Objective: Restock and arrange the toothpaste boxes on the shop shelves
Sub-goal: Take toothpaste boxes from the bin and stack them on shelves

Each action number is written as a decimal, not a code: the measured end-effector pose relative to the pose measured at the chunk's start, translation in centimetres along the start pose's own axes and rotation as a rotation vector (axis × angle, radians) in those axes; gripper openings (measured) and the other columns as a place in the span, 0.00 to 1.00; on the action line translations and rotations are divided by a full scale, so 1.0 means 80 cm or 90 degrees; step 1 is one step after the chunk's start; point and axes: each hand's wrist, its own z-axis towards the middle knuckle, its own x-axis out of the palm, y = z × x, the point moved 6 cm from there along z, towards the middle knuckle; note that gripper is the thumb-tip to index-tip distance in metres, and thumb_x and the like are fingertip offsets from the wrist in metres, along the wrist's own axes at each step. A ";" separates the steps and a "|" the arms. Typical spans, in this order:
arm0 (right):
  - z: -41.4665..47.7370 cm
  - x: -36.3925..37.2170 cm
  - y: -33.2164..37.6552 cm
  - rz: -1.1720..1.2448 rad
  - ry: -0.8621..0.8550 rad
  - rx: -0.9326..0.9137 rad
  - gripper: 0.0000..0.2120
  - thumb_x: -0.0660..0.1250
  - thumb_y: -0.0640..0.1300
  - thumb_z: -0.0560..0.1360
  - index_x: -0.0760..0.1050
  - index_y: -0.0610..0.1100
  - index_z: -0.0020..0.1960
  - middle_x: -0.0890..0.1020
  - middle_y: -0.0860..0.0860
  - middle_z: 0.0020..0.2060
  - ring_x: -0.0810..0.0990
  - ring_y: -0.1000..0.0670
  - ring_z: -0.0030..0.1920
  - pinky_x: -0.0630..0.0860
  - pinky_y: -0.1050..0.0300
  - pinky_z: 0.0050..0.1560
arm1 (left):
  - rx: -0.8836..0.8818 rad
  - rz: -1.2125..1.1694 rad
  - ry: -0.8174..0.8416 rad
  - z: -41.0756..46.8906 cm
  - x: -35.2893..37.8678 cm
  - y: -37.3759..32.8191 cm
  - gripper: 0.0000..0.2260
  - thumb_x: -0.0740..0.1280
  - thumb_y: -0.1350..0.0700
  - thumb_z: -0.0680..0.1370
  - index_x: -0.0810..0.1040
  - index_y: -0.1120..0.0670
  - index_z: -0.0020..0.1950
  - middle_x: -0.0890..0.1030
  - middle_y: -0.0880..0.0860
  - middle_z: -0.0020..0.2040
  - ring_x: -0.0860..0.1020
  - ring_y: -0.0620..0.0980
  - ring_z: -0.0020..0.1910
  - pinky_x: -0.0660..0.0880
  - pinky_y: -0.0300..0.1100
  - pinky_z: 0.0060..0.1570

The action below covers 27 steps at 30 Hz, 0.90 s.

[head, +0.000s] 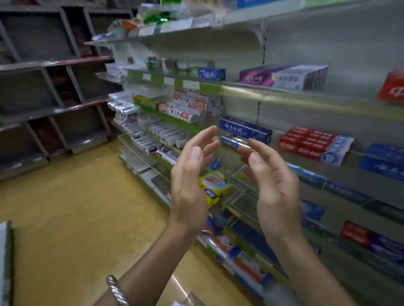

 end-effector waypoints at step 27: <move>-0.309 0.000 -0.849 -0.076 -0.140 0.034 0.12 0.62 0.54 0.74 0.75 0.55 0.56 0.83 0.52 0.53 0.80 0.55 0.56 0.77 0.52 0.59 | -0.023 -0.009 0.034 -0.432 -0.262 0.765 0.22 0.54 0.49 0.77 0.71 0.57 0.67 0.77 0.54 0.64 0.76 0.51 0.64 0.73 0.41 0.60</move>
